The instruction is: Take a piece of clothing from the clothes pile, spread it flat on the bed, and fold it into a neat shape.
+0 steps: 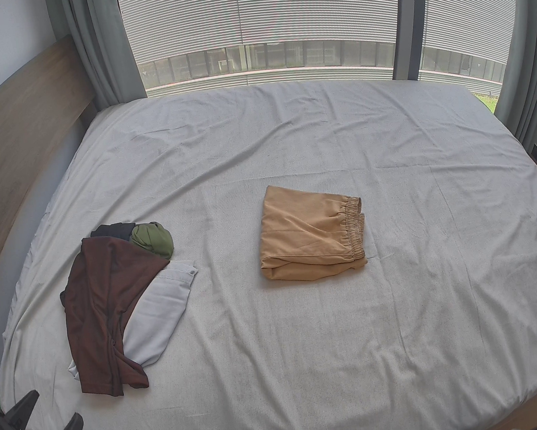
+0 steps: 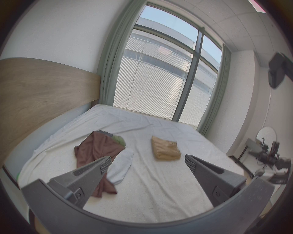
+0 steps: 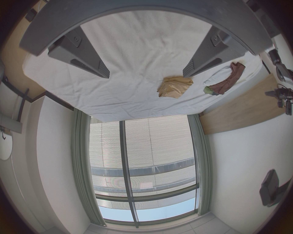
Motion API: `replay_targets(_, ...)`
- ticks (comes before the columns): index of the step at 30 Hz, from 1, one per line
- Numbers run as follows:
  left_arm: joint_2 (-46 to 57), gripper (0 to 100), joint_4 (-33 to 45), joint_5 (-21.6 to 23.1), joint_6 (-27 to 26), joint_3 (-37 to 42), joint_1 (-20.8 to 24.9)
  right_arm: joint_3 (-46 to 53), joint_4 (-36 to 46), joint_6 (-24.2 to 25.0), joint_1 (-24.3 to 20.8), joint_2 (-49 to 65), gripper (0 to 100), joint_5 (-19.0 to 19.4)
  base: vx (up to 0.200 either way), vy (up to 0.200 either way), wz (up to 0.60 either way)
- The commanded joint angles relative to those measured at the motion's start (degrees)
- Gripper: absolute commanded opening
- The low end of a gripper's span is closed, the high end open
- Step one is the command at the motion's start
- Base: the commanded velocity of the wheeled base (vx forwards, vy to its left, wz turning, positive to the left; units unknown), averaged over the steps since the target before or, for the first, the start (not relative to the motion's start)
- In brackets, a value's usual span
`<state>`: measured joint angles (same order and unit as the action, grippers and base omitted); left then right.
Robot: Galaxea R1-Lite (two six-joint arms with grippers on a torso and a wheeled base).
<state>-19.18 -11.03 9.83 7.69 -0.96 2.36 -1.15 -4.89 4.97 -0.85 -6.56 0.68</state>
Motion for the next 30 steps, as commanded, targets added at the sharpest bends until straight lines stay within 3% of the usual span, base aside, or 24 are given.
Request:
replay_targets(1, 14.34, 100, 7.08, -1.74, -4.88, 0.96, -5.44, 1.06, 4.54, -4.53, 0.41, 5.15, 100, -1.74, 0.0, 0.0, 0.0)
replay_targets(6, 13.64, 100, 7.96, -1.39, -5.85, 0.96, -10.28, 1.06, 4.54, -5.41, 0.59, 5.59, 100, -0.77, 0.0, 0.0, 0.0)
replay_targets(8, 13.73, 100, 8.04, -2.0, -11.38, 0.96, -11.15, 1.15, 4.54, -5.41, 0.68, 6.56, 100, -0.42, 0.0, 0.0, 0.0)
replay_targets(11, 13.73, 100, 8.13, -1.74, -10.68, 0.96, -10.89, 1.06, 4.54, -5.5, 0.59, 6.56, 100, -0.42, 0.0, 0.0, 0.0)
replay_targets(13, 13.64, 100, 8.04, -1.48, -5.41, 0.96, -9.84, 1.06, 4.62, -5.5, 0.68, 6.56, 100, -0.42, 0.0, 0.0, 0.0)
replay_targets(17, 13.64, 100, 7.96, -1.04, -2.24, 0.88, -8.43, 1.06, 4.62, -5.41, 0.59, 6.56, 100, -0.42, 0.0, 0.0, 0.0)
replay_targets(20, 13.64, 100, 7.69, -2.09, -4.62, 0.96, -8.52, 1.06, 4.62, -5.41, 0.68, 6.56, 100, -0.42, 0.0, 0.0, 0.0)
replay_targets(21, 13.64, 100, 7.78, -4.2, -7.69, 0.88, -8.52, 1.06, 4.62, -5.5, 0.68, 6.56, 100, -0.42, 0.0, 0.0, 0.0)
replay_targets(24, 13.64, 100, 8.75, -5.08, -7.96, 0.61, -8.34, 1.06, 4.62, -5.5, 0.68, 6.56, 100, -0.42, 0.0, 0.0, 0.0)
replay_targets(30, 13.73, 100, 7.96, -0.6, -5.14, 0.88, -8.17, 1.06, 4.62, -5.5, 0.68, 6.56, 100, -0.42, 0.0, 0.0, 0.0)
